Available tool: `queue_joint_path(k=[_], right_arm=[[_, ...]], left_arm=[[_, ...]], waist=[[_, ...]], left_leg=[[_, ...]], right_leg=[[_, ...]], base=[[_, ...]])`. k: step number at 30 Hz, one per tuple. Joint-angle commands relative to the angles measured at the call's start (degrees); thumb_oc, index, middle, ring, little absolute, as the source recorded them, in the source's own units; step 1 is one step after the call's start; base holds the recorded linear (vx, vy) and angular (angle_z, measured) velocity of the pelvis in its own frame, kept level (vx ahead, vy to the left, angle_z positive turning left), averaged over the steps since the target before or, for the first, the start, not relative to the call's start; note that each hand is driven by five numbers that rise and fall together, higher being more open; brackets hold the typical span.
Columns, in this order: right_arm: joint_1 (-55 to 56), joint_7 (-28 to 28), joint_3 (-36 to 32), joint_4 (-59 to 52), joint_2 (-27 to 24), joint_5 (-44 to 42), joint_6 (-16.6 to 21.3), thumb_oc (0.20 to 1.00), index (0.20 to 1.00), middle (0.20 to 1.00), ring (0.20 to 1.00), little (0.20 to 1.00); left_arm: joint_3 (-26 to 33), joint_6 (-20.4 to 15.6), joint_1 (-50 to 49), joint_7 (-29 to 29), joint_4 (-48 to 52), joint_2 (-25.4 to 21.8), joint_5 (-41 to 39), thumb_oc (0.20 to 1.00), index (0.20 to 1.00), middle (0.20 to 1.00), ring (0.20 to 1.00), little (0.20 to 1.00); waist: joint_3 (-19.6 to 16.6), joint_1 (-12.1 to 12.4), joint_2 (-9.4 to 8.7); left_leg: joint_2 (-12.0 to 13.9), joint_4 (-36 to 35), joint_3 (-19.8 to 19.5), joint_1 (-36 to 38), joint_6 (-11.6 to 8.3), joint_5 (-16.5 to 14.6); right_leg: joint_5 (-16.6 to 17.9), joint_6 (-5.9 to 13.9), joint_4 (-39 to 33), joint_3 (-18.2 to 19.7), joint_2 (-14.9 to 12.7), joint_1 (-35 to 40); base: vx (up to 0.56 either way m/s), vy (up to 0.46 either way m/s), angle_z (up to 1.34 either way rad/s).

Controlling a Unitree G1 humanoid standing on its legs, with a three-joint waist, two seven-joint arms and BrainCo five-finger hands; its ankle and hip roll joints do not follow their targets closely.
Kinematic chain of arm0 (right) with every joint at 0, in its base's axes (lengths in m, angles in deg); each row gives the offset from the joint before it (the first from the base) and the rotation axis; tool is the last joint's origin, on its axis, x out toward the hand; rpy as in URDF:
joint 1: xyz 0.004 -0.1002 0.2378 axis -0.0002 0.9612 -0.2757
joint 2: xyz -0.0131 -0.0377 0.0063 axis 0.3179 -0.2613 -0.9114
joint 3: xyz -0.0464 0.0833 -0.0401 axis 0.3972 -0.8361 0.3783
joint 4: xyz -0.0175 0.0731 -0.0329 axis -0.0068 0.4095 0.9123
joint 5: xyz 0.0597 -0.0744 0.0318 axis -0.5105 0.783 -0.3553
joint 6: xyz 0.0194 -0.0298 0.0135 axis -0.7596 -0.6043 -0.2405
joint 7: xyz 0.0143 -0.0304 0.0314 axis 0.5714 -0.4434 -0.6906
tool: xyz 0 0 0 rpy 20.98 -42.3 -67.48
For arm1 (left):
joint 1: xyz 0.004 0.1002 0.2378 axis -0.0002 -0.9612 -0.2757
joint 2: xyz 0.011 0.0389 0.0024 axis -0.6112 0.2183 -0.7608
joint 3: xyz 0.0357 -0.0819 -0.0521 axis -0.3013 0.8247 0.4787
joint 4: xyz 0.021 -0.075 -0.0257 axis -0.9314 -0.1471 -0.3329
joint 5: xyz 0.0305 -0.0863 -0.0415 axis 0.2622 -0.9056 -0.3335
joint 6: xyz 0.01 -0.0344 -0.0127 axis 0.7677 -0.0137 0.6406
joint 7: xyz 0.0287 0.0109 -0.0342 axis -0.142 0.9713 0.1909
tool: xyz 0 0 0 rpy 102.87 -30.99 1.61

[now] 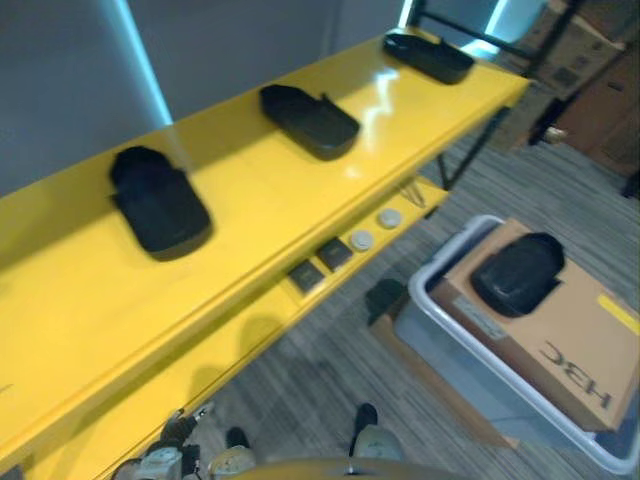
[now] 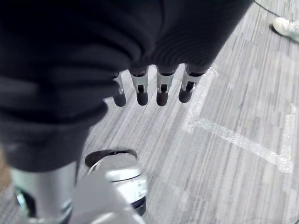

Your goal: Move parts from the plastic box to the shelf.

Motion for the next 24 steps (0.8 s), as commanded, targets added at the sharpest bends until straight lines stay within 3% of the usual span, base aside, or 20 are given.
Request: queue_joint_path(k=[1,5,7,8,10,11,12,13,15,18,24], right_arm=[[-1.7,-1.9,2.2,0.2,0.5,2.0,-0.6,1.000,1.000,1.000,1.000,1.000],[-1.7,-1.8,3.7,-0.8,0.1,3.1,0.1,1.000,1.000,1.000,1.000,1.000],[-2.7,-1.1,4.4,-1.7,-1.2,3.8,-0.5,1.000,1.000,1.000,1.000,1.000],[-2.8,-1.0,4.5,-1.8,-1.3,3.6,-0.5,1.000,1.000,1.000,1.000,1.000],[-3.2,-0.9,4.6,-2.5,-2.4,2.6,-0.6,1.000,1.000,1.000,1.000,1.000],[-3.5,-1.0,4.8,-2.6,-3.0,2.6,-0.4,1.000,1.000,1.000,1.000,1.000],[-3.6,-0.9,4.9,-2.5,-3.1,2.6,-0.3,1.000,1.000,1.000,1.000,1.000],[-4.3,-1.0,5.2,-1.8,-3.6,2.5,0.2,1.000,1.000,1.000,1.000,1.000],[-4.5,-1.6,5.4,-1.1,-4.2,1.7,0.5,1.000,1.000,1.000,1.000,1.000],[-4.2,-2.0,5.7,-1.4,-4.3,0.6,1.2,1.000,1.000,1.000,1.000,1.000],[-2.5,-0.6,5.0,-2.6,-3.0,-3.5,4.0,1.000,1.000,1.000,1.000,1.000]], left_arm=[[1.3,-1.2,2.8,-1.0,1.5,0.2,0.4,1.000,1.000,1.000,1.000,1.000],[1.1,-1.2,2.4,-1.0,3.8,0.8,-0.9,1.000,1.000,1.000,1.000,1.000],[0.5,-1.6,3.1,-1.1,5.4,1.9,-2.4,1.000,1.000,1.000,1.000,1.000],[0.4,-1.7,3.2,-1.0,5.5,2.0,-2.7,1.000,1.000,1.000,1.000,1.000],[0.0,-1.7,3.7,-0.8,6.9,2.9,-2.4,1.000,1.000,1.000,1.000,1.000],[-0.3,-2.6,3.3,-1.3,7.3,3.6,-1.7,1.000,1.000,1.000,1.000,1.000],[-0.4,-2.7,3.3,-1.3,7.3,3.7,-1.8,1.000,1.000,1.000,1.000,1.000],[-0.4,-3.4,2.7,-0.5,6.8,3.7,-1.5,1.000,1.000,1.000,1.000,1.000],[-1.0,-3.8,2.3,0.3,6.2,3.3,0.8,1.000,1.000,1.000,1.000,1.000],[-2.6,-4.1,1.9,0.8,5.6,3.5,3.3,1.000,1.000,1.000,1.000,1.000],[-3.9,-3.3,2.9,0.4,4.0,2.9,3.5,1.000,1.000,1.000,1.000,1.000]], waist=[[1.5,0.2,0.06],[2.1,-0.7,0.09],[3.6,-0.7,0.36],[3.7,-0.7,0.45],[4.4,0.1,0.56],[4.2,1.3,0.61],[3.9,1.4,0.53],[3.3,2.5,0.72],[2.5,3.6,1.12],[1.9,4.4,1.48],[1.0,3.1,0.70]], left_leg=[[-2.7,2.0,-5.6,-2.4,3.98,-2.9],[0.3,5.2,-6.1,-3.0,2.56,-1.7],[2.1,13.0,-9.1,-6.6,1.16,0.0],[2.2,13.7,-9.4,-7.1,1.00,0.2],[0.4,16.9,-13.3,-10.0,0.70,0.9],[-3.7,14.8,-17.6,-11.0,1.51,-0.6],[-4.3,14.1,-18.2,-11.1,1.67,-0.8],[-6.7,9.5,-22.1,-10.9,2.30,-1.2],[-8.3,4.4,-26.3,-10.3,2.71,0.2],[-9.5,1.4,-29.7,-10.7,2.65,2.0],[-11.1,-0.1,-27.8,-9.1,4.54,0.8]], right_leg=[[4.4,3.98,-4.1,1.6,-2.4,3.0],[2.7,1.20,-3.8,2.8,0.3,3.3],[1.6,-1.28,-4.0,4.4,2.6,4.4],[1.5,-1.50,-4.1,4.4,2.8,4.5],[1.6,-2.29,-5.9,5.7,3.8,5.7],[1.7,-2.19,-6.9,8.0,4.5,5.6],[1.8,-2.15,-6.9,8.2,4.5,5.3],[1.7,-2.03,-7.3,9.9,5.2,4.9],[1.2,-2.25,-7.7,11.2,6.4,4.9],[0.6,-2.45,-7.8,12.7,7.7,4.9],[0.4,-1.86,-7.8,13.6,7.6,4.3]], base=[[0.04,-0.485,-0.89],[-0.02,-0.257,-0.39],[0.00,-0.218,-0.34],[0.00,-0.129,-0.37],[0.04,-0.047,-0.50],[0.05,0.033,-0.35],[0.09,0.114,-0.74],[0.09,0.126,-0.89],[0.11,0.126,-0.72],[0.09,0.168,-0.74],[0.07,0.226,-0.33]])
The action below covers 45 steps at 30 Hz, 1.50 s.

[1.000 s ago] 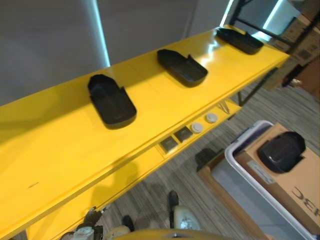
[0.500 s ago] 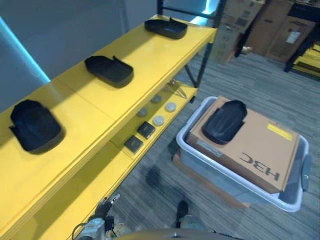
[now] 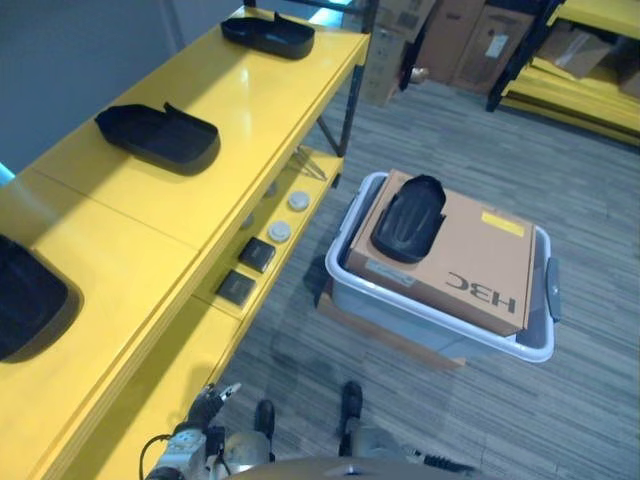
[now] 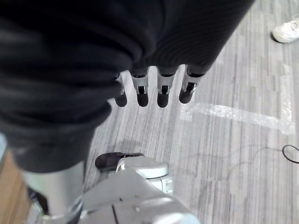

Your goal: Move parts from the plastic box to the shelf.

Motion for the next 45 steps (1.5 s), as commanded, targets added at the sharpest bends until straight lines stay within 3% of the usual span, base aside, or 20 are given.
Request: queue_joint_path(k=[1,4,5,9,12,15,19,21,23,26,32,34,37,41,45], right_arm=[[-1.8,0.6,0.9,-1.1,-2.3,-4.6,3.4,1.000,1.000,1.000,1.000,1.000],[-1.4,-0.1,0.4,-1.4,-1.6,-7.5,5.7,1.000,1.000,1.000,1.000,1.000],[-1.1,-0.2,0.1,-1.8,-1.3,-8.4,8.4,1.000,1.000,1.000,1.000,1.000],[-1.1,0.9,0.2,-5.7,-1.2,-6.7,14.5,1.000,1.000,1.000,1.000,1.000],[-1.2,1.8,-0.2,-7.7,-1.8,-6.2,17.4,1.000,1.000,1.000,1.000,1.000],[-1.0,2.8,-0.2,-9.4,-2.2,-5.4,19.1,1.000,1.000,1.000,1.000,1.000],[-1.1,4.3,1.3,-12.8,-3.4,-1.5,20.2,1.000,1.000,1.000,1.000,1.000],[-1.7,6.2,2.6,-16.1,-4.6,-0.5,22.0,1.000,1.000,1.000,1.000,1.000],[-1.9,9.4,3.7,-20.3,-5.4,1.1,24.2,1.000,1.000,1.000,1.000,1.000],[-1.7,12.6,5.0,-31.7,-6.8,-0.4,30.3,1.000,1.000,1.000,1.000,1.000],[0.4,13.7,2.8,-50.2,-7.3,2.7,41.5,1.000,1.000,1.000,1.000,1.000],[0.7,15.1,2.4,-51.6,-8.2,4.6,44.5,1.000,1.000,1.000,1.000,1.000],[0.9,16.5,1.9,-55.1,-10.0,5.5,44.5,1.000,1.000,1.000,1.000,1.000],[1.5,19.7,1.7,-58.1,-11.5,10.3,40.6,1.000,1.000,1.000,1.000,1.000],[-1.5,25.2,2.7,-56.8,-12.0,14.3,42.3,1.000,1.000,1.000,1.000,1.000]], left_arm=[[-0.5,-0.8,2.2,-0.4,-1.9,0.6,2.2,1.000,1.000,1.000,1.000,1.000],[-0.4,-0.2,2.7,-1.1,-2.5,0.2,1.1,1.000,1.000,1.000,1.000,1.000],[0.0,0.3,2.8,-1.0,-2.8,-0.1,0.6,1.000,1.000,1.000,1.000,1.000],[1.7,2.0,2.4,-1.4,-3.8,-1.3,1.9,1.000,1.000,1.000,1.000,1.000],[1.8,2.3,2.1,-1.4,-4.2,-1.7,2.7,1.000,1.000,1.000,1.000,1.000],[1.5,2.0,2.1,-1.3,-4.2,-2.0,1.8,1.000,1.000,1.000,1.000,1.000],[1.4,0.0,2.5,-0.8,-3.2,-1.8,-0.1,1.000,1.000,1.000,1.000,1.000],[1.1,-0.1,2.8,0.1,-1.1,-1.4,-1.5,1.000,1.000,1.000,1.000,1.000],[0.8,-0.2,2.9,0.1,0.6,-0.9,-0.9,1.000,1.000,1.000,1.000,1.000],[1.9,-0.5,2.1,0.3,2.7,0.3,-2.4,1.000,1.000,1.000,1.000,1.000],[2.8,-1.7,-0.8,0.5,1.2,2.3,1.0,1.000,1.000,1.000,1.000,1.000],[2.0,-1.6,-1.0,-0.1,0.1,2.6,2.6,1.000,1.000,1.000,1.000,1.000],[1.7,-2.0,-1.1,-1.2,-1.2,1.8,1.6,1.000,1.000,1.000,1.000,1.000],[2.8,-1.8,-0.8,-2.4,-0.3,0.2,-2.4,1.000,1.000,1.000,1.000,1.000],[3.3,-1.9,-0.5,-1.5,0.4,-0.8,-1.3,1.000,1.000,1.000,1.000,1.000]], waist=[[0.8,-0.1,1.90],[0.7,-0.5,1.54],[0.7,-0.7,1.41],[1.2,-0.9,0.68],[1.5,-1.7,0.13],[1.4,-2.9,0.27],[0.4,-4.2,0.40],[0.8,-4.6,0.13],[1.7,-4.4,-0.01],[2.9,-4.5,-0.13],[3.1,-5.7,1.70],[3.1,-5.9,1.79],[2.3,-6.0,1.94],[1.8,-5.6,2.08],[2.2,-3.8,2.13]], left_leg=[[1.8,1.1,-2.8,-3.4,-1.84,0.9],[1.2,1.1,-2.1,-2.9,-0.97,0.3],[1.0,1.1,-1.6,-2.5,-0.56,0.0],[1.9,3.2,3.7,-1.6,0.27,-1.7],[2.1,5.1,5.7,-0.9,0.14,-3.3],[2.5,6.0,6.1,-0.2,0.24,-4.4],[3.4,9.6,6.4,-0.5,-0.25,-5.7],[4.1,16.2,6.4,-2.5,-0.37,-6.1],[5.2,26.0,5.0,-7.1,-1.51,-2.5],[4.3,36.3,3.0,-14.3,-1.63,-0.6],[7.9,14.6,5.2,-11.8,-3.90,5.0],[8.9,12.6,5.4,-11.9,-4.40,5.8],[8.5,7.5,5.7,-8.3,-4.44,3.9],[6.9,5.5,3.9,-6.0,-3.77,2.7],[5.6,4.0,2.8,-5.1,-3.03,1.9]], right_leg=[[-3.1,1.85,-1.4,0.8,1.5,5.0],[-2.9,2.10,-1.1,1.3,1.3,4.8],[-2.8,2.27,-0.6,1.3,1.2,4.6],[-3.3,2.67,2.2,-2.5,1.0,3.8],[-1.3,3.27,0.1,-3.4,0.5,3.2],[-0.4,3.28,-0.6,-1.4,0.5,2.5],[-1.3,1.77,-1.2,0.6,1.7,3.4],[-1.8,0.36,-0.5,0.7,1.8,3.8],[-2.3,-1.08,-0.2,0.6,2.2,4.8],[-2.9,-2.57,-0.3,2.3,3.1,6.3],[-5.1,-1.09,-1.4,4.0,4.1,8.2],[-5.7,-1.05,-1.4,3.8,3.7,8.6],[-5.4,0.17,-1.4,2.0,2.4,8.0],[-5.0,0.65,-1.4,1.6,1.7,7.3],[-4.7,1.17,-1.4,0.3,0.9,6.5]], base=[[0.09,0.199,-0.23],[0.06,0.103,-0.30],[0.07,0.059,-0.18],[0.07,-0.006,-0.35],[0.11,-0.131,-1.01],[0.12,-0.159,-0.25],[0.13,-0.255,-0.12],[0.08,-0.224,-0.27],[0.08,-0.198,-0.18],[0.10,-0.067,-0.19],[0.13,0.187,-0.38],[0.09,0.200,-0.05],[0.09,0.168,-0.06],[0.10,0.120,0.06],[0.05,0.056,0.30]])
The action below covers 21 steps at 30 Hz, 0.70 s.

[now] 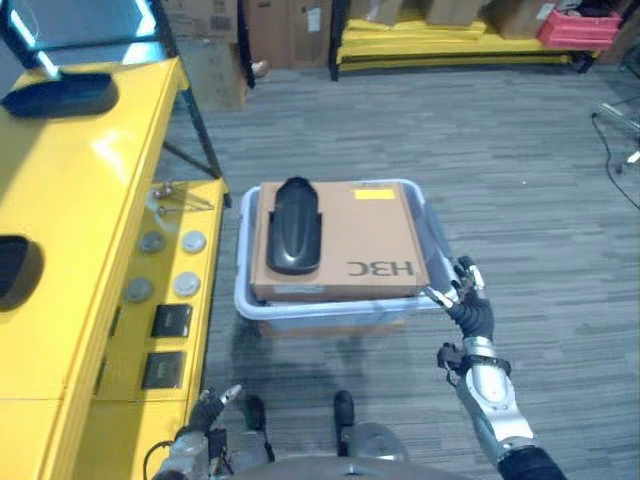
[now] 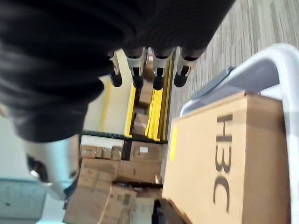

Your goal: Move parts from the plastic box to the shelf.

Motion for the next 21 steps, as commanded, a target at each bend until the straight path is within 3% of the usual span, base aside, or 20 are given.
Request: queue_joint_path(k=[1,7,11,21], right_arm=[[-6.4,6.4,0.8,-1.0,-0.5,5.1,2.5,1.000,1.000,1.000,1.000,1.000],[-21.4,15.7,1.6,6.0,-5.1,7.3,-6.2,1.000,1.000,1.000,1.000,1.000],[-31.5,19.7,3.7,12.0,-8.0,8.5,-14.9,1.000,1.000,1.000,1.000,1.000],[-43.3,16.4,7.4,25.3,-12.3,4.9,-24.5,1.000,1.000,1.000,1.000,1.000]], left_arm=[[-0.5,-1.3,-0.3,0.0,-0.4,-2.2,1.3,1.000,1.000,1.000,1.000,1.000],[-4.1,-0.3,3.7,1.4,-0.3,-3.7,2.3,1.000,1.000,1.000,1.000,1.000],[-5.7,0.6,5.3,2.1,-2.7,-4.2,2.2,1.000,1.000,1.000,1.000,1.000],[-7.7,-1.4,7.5,2.3,-3.3,-5.3,1.4,1.000,1.000,1.000,1.000,1.000]], waist=[[-0.4,2.1,-0.85],[2.8,6.4,-1.01],[4.7,8.3,-1.18],[7.2,10.8,-1.13]], left_leg=[[1.1,3.1,-2.4,-1.3,-0.21,-3.4],[0.4,0.5,-3.1,-3.9,0.15,-2.6],[0.5,0.3,-3.9,-5.8,0.09,-2.2],[0.2,0.5,-5.5,-8.4,-0.06,-1.7]], right_leg=[[-1.6,1.47,-0.3,1.3,-1.8,-0.3],[-0.4,2.71,-0.3,-1.4,-3.2,-3.6],[0.2,2.98,-0.3,-2.4,-3.3,-5.3],[1.1,3.03,-0.3,-3.4,-3.6,-7.4]], base=[[0.02,0.062,0.23],[-0.09,0.018,0.26],[-0.05,-0.029,0.28],[-0.02,0.003,0.11]])
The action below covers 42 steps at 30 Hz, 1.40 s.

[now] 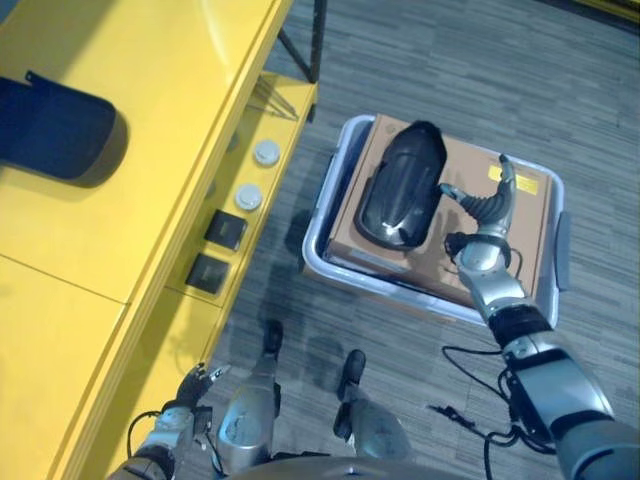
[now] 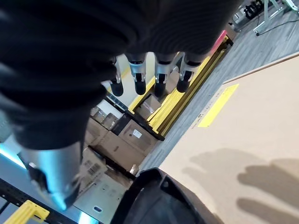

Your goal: Move parts from the plastic box to the shelf.

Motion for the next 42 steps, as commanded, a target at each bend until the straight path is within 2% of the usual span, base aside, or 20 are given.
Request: queue_joint_path(k=[1,5,6,8,11,12,13,14,17,20,21,23,24,27,29,32,35,39,41,42], right_arm=[[-1.1,-1.5,2.7,1.7,-4.7,-1.7,-2.7,1.000,1.000,1.000,1.000,1.000],[-2.2,-3.9,3.8,6.6,-4.7,-3.5,-6.9,1.000,1.000,1.000,1.000,1.000],[-3.0,-7.7,4.8,9.1,-4.4,-4.8,-9.7,1.000,1.000,1.000,1.000,1.000],[-3.8,-11.3,5.6,11.6,-4.1,-4.2,-13.6,1.000,1.000,1.000,1.000,1.000],[-5.1,-19.4,6.9,18.8,-3.5,-2.3,-16.5,1.000,1.000,1.000,1.000,1.000],[-5.5,-22.8,7.5,20.7,-3.3,-1.2,-17.4,0.586,0.586,0.586,0.586,0.586],[-5.6,-23.7,7.7,21.1,-3.2,-1.0,-17.8,0.404,0.404,0.404,0.404,0.404],[-5.7,-27.0,8.3,22.7,-2.9,0.0,-18.6,0.200,0.200,0.200,0.200,0.200],[-5.4,-28.1,9.9,24.9,-2.5,-2.5,-20.7,0.200,0.200,0.200,0.200,0.200],[-4.4,-28.8,8.2,26.4,-2.5,-2.3,-21.8,0.200,0.200,0.200,0.200,0.200],[-3.6,-27.4,7.4,26.6,-2.4,-3.3,-23.4,0.200,0.200,0.200,0.200,0.200],[-2.3,-26.5,6.5,27.1,-2.6,-4.2,-23.6,0.200,0.200,0.200,0.200,0.200],[0.0,-24.6,4.7,27.3,-2.7,-5.3,-23.2,0.200,0.200,0.200,0.200,0.200],[3.4,-23.4,2.5,26.8,-2.6,-5.7,-21.7,0.200,0.200,0.200,0.200,0.200],[6.0,-21.1,1.6,26.2,-2.8,-4.5,-18.6,0.200,0.200,0.200,0.200,0.200],[12.1,-15.0,-1.0,19.9,-4.7,-1.3,-11.3,0.200,0.200,0.200,0.200,0.200],[16.3,-12.1,-2.4,12.3,-6.2,2.2,-10.5,0.200,0.200,0.200,0.200,0.200],[22.6,-8.7,-5.6,-5.8,-11.7,15.6,-9.3,0.200,0.200,0.200,0.200,0.200],[23.3,-8.6,-6.1,-9.2,-12.6,17.5,-9.7,0.200,0.200,0.200,0.200,0.200],[24.3,-8.1,-8.0,-18.1,-15.2,23.5,-9.4,0.200,0.200,0.200,0.200,0.200]], left_arm=[[-3.3,-2.0,1.7,0.0,-1.9,-0.6,0.9,1.000,1.000,1.000,1.000,1.000],[-4.2,-1.6,2.3,-0.1,-1.6,-1.1,-0.1,1.000,1.000,1.000,1.000,1.000],[-4.5,-1.6,2.5,0.2,-1.7,-1.4,-0.5,1.000,1.000,1.000,1.000,1.000],[-4.6,-1.7,2.7,0.5,-1.9,-1.6,-0.9,1.000,1.000,1.000,1.000,1.000],[-4.8,-1.9,3.3,1.0,-2.3,-1.6,-1.5,1.000,1.000,1.000,1.000,1.000],[-4.9,-1.8,3.4,1.3,-2.3,-1.6,-1.4,1.000,1.000,1.000,1.000,1.000],[-4.9,-1.8,3.5,1.4,-2.3,-1.6,-1.4,1.000,1.000,1.000,1.000,1.000],[-5.1,-1.9,3.4,1.7,-2.2,-1.6,-1.0,1.000,1.000,1.000,1.000,1.000],[-5.2,-2.4,2.9,2.3,-1.6,-1.7,-0.4,1.000,1.000,1.000,1.000,1.000],[-4.9,-2.9,2.6,3.0,-0.4,-1.9,0.5,1.000,1.000,1.000,1.000,1.000],[-4.8,-4.4,2.4,3.0,0.3,-2.1,0.5,1.000,1.000,1.000,1.000,1.000],[-4.5,-6.4,2.2,3.0,0.9,-2.3,0.5,1.000,1.000,1.000,1.000,1.000],[-4.0,-8.8,2.0,2.7,2.8,-2.7,-0.2,1.000,1.000,1.000,1.000,1.000],[-3.0,-10.0,1.5,2.2,6.7,-3.4,0.2,1.000,1.000,1.000,1.000,1.000],[-2.5,-11.1,0.9,2.2,10.3,-4.0,0.6,1.000,1.000,1.000,1.000,1.000],[-2.4,-8.1,-1.1,2.8,23.7,-7.3,0.3,1.000,1.000,1.000,1.000,1.000],[-2.4,-5.6,-2.5,3.7,31.2,-9.4,-1.3,1.000,1.000,1.000,1.000,1.000],[-0.4,3.0,-2.7,5.7,45.7,-11.5,-6.1,1.000,1.000,1.000,1.000,1.000],[-0.1,4.4,-2.4,6.1,47.3,-11.6,-7.5,1.000,1.000,1.000,1.000,1.000],[0.3,8.0,-1.4,7.3,51.8,-11.1,-11.9,1.000,1.000,1.000,1.000,1.000]], waist=[[-2.1,1.0,0.37],[-1.4,1.5,0.83],[-0.9,1.8,1.06],[-0.7,2.0,1.31],[-0.4,2.7,1.94],[-0.4,3.0,2.11],[-0.4,3.0,2.15],[-0.3,3.4,2.38],[-0.7,4.1,2.82],[-1.4,4.4,2.94],[-1.9,4.3,2.81],[-2.5,4.3,2.65],[-3.4,4.2,2.31],[-4.8,4.1,1.76],[-5.9,4.1,1.32],[-9.0,3.6,0.21],[-10.5,2.8,-0.11],[-14.0,0.5,-0.43],[-14.3,0.1,-0.42],[-15.3,-1.2,-0.55]], left_leg=[[2.5,0.6,0.9,0.8,-1.52,-4.4],[2.4,0.2,0.3,0.3,-1.63,-4.2],[2.3,-0.1,0.1,0.2,-1.70,-4.1],[2.2,-0.4,0.0,0.2,-1.78,-4.0],[1.9,-0.5,-0.4,0.0,-1.72,-3.9],[1.8,-0.5,-0.6,-0.1,-1.72,-3.9],[1.8,-0.5,-0.6,-0.1,-1.72,-3.9],[1.7,-0.5,-0.9,-0.1,-1.74,-3.8],[1.6,-0.5,-1.2,0.0,-1.96,-3.6],[1.5,-0.5,-1.4,0.3,-2.13,-3.6],[1.6,-0.5,-1.3,0.6,-2.25,-3.7],[1.8,-0.5,-1.2,1.0,-2.34,-3.7],[2.0,-0.5,-1.2,1.7,-2.48,-3.9],[2.4,-0.5,-0.9,2.9,-2.71,-4.0],[2.7,-0.5,-0.7,3.8,-2.90,-4.1],[3.7,-0.5,0.3,6.2,-3.33,-4.4],[4.3,-0.5,1.1,7.6,-3.50,-4.6],[4.9,-0.5,2.6,10.3,-3.48,-5.0],[5.0,-0.5,2.8,10.7,-3.40,-5.1],[5.1,-0.5,3.5,11.7,-3.19,-5.4]], right_leg=[[0.3,1.23,-0.3,3.4,-1.9,-2.2],[0.5,1.35,-0.3,2.7,-2.2,-2.7],[0.6,1.39,-0.3,2.2,-2.3,-2.9],[0.7,1.37,-0.3,2.0,-2.5,-3.1],[0.7,1.34,-0.3,1.4,-2.9,-3.3],[0.7,1.32,-0.3,1.1,-3.0,-3.3],[0.6,1.32,-0.3,1.1,-3.0,-3.3],[0.7,1.33,-0.3,0.7,-3.2,-3.2],[0.7,1.37,-0.2,-0.3,-3.6,-2.8],[0.7,1.47,-0.2,-1.1,-3.8,-2.3],[0.7,1.56,-0.2,-1.4,-3.9,-2.0],[0.7,1.58,-0.2,-1.5,-3.9,-1.6],[0.7,1.67,-0.3,-1.7,-3.8,-0.8],[0.6,1.80,-0.3,-2.1,-3.8,0.3],[0.5,1.93,-0.3,-2.4,-3.8,1.3],[0.3,2.00,-0.3,-2.6,-3.5,3.5],[0.2,1.89,-0.3,-2.2,-3.2,4.6],[-0.3,1.66,-0.3,-1.2,-2.6,6.8],[-0.4,1.61,-0.3,-1.0,-2.5,7.1],[-0.7,1.54,-0.3,-0.4,-2.2,7.7]], base=[[-0.02,0.017,0.14],[-0.02,0.021,0.13],[-0.01,0.032,0.09],[0.00,0.051,0.10],[-0.01,0.042,0.06],[-0.01,0.019,0.09],[0.00,0.016,0.09],[0.00,0.014,0.06],[0.00,0.001,0.01],[0.00,-0.007,0.18],[0.00,-0.023,0.12],[0.01,-0.046,0.05],[0.02,-0.070,0.04],[0.03,-0.087,0.15],[0.03,-0.104,0.16],[0.06,-0.137,0.05],[0.04,-0.064,-0.08],[0.05,-0.047,-0.21],[0.01,-0.033,-0.22],[0.00,-0.047,-0.23]])
